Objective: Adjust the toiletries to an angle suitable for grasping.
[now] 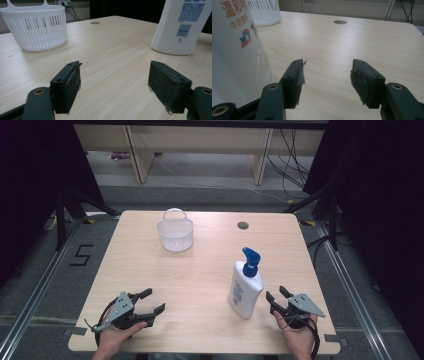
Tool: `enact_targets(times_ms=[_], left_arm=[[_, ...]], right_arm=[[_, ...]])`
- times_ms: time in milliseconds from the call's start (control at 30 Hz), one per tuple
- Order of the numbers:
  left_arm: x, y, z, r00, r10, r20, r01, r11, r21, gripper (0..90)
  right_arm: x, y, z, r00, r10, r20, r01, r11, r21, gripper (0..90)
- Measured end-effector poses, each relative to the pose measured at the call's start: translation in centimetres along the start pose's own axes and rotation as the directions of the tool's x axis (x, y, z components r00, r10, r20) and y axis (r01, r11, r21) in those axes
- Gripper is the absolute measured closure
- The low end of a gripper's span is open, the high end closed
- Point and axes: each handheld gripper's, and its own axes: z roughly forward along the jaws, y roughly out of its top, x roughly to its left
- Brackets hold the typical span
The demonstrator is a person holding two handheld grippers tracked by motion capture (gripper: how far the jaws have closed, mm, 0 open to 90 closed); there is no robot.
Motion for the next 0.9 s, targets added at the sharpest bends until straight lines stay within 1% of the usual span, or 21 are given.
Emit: enact_targets(times_ms=[33,67,100,167,200,267,300,333,367,433,467,500,633,700,733,800,833,900], left_arm=[[-0.1,0.2,0.2,1.0000,-0.006,0.004,0.006,0.9997,-0.024,24.3],[-0.2,0.4,0.2,1.0000,-0.002,-0.006,0.001,0.9999,-0.017,23.8],[-0.3,0.6,0.3,1.0000,0.001,-0.007,-0.001,0.9997,-0.023,23.6],[-0.5,0.9,0.5,1.0000,-0.006,0.004,0.006,0.9989,-0.047,23.2],[-0.7,1.0,0.5,1.0000,-0.003,-0.003,0.003,0.9993,-0.036,22.9],[-0.9,1.3,0.7,1.0000,0.003,0.003,-0.003,0.9991,-0.041,22.2],[-1.1,1.5,0.9,1.0000,-0.004,0.006,0.004,0.9989,-0.047,22.1],[-1.2,1.8,1.0,1.0000,0.006,0.006,-0.006,0.9991,-0.043,21.7],[-1.3,1.9,1.1,1.0000,0.004,0.006,-0.003,0.9989,-0.047,21.5],[-1.6,2.3,1.4,0.9998,0.008,0.021,-0.007,0.9987,-0.051,21.6],[-1.8,2.6,1.7,0.9995,0.011,0.028,-0.009,0.9987,-0.050,21.8],[-2.0,2.8,1.8,0.9994,0.017,0.031,-0.015,0.9985,-0.052,22.0],[-2.5,3.6,2.4,0.9988,0.031,0.038,-0.029,0.9981,-0.054,20.9],[-2.8,4.0,2.7,0.9986,0.035,0.039,-0.033,0.9979,-0.057,20.9],[-2.9,4.2,2.8,0.9986,0.036,0.039,-0.034,0.9978,-0.058,20.7],[-3.3,4.6,3.1,0.9973,0.050,0.053,-0.046,0.9968,-0.066,20.6],[-3.4,4.7,3.3,0.9966,0.052,0.064,-0.047,0.9956,-0.080,20.5],[-3.9,5.2,3.5,0.9958,0.061,0.069,-0.056,0.9956,-0.075,20.5]], right_arm=[[0.0,0.0,0.0,1.0000,0.003,0.000,-0.003,1.0000,0.002,43.3],[0.0,0.0,0.0,1.0000,0.003,0.001,-0.003,1.0000,0.002,43.2],[0.0,0.0,0.1,1.0000,-0.006,0.007,0.006,1.0000,-0.004,42.9],[0.0,0.0,0.1,0.9999,-0.006,0.012,0.006,1.0000,-0.003,41.9],[0.1,0.0,0.1,0.9998,-0.005,0.020,0.005,1.0000,-0.005,41.7],[0.0,0.0,0.1,0.9999,-0.008,0.015,0.008,1.0000,-0.001,41.3],[0.1,0.0,0.0,0.9997,-0.004,0.025,0.004,1.0000,0.007,41.1],[0.1,0.0,0.1,0.9994,-0.016,0.030,0.016,0.9998,-0.013,41.0],[0.1,0.0,0.2,0.9994,-0.024,0.026,0.024,0.9996,-0.017,40.9],[0.2,0.0,0.1,0.9997,-0.009,0.024,0.009,0.9999,-0.006,40.3],[0.1,0.0,0.2,0.9992,-0.033,0.021,0.033,0.9994,-0.010,40.1],[0.1,0.0,0.2,0.9993,-0.035,0.010,0.035,0.9994,0.002,39.8],[0.1,0.0,0.1,0.9991,-0.040,0.011,0.040,0.9992,-0.001,39.6],[0.1,0.0,0.1,0.9991,-0.036,0.021,0.036,0.9993,0.005,39.5],[0.2,0.0,0.1,0.9998,-0.010,0.016,0.010,0.9999,-0.003,39.4],[0.2,0.0,0.1,0.9997,-0.016,0.017,0.016,0.9998,-0.013,39.3],[0.2,0.0,0.1,0.9998,-0.013,0.016,0.014,0.9998,-0.012,39.2],[0.2,0.0,0.1,0.9998,-0.012,0.019,0.012,0.9998,-0.013,39.1]])
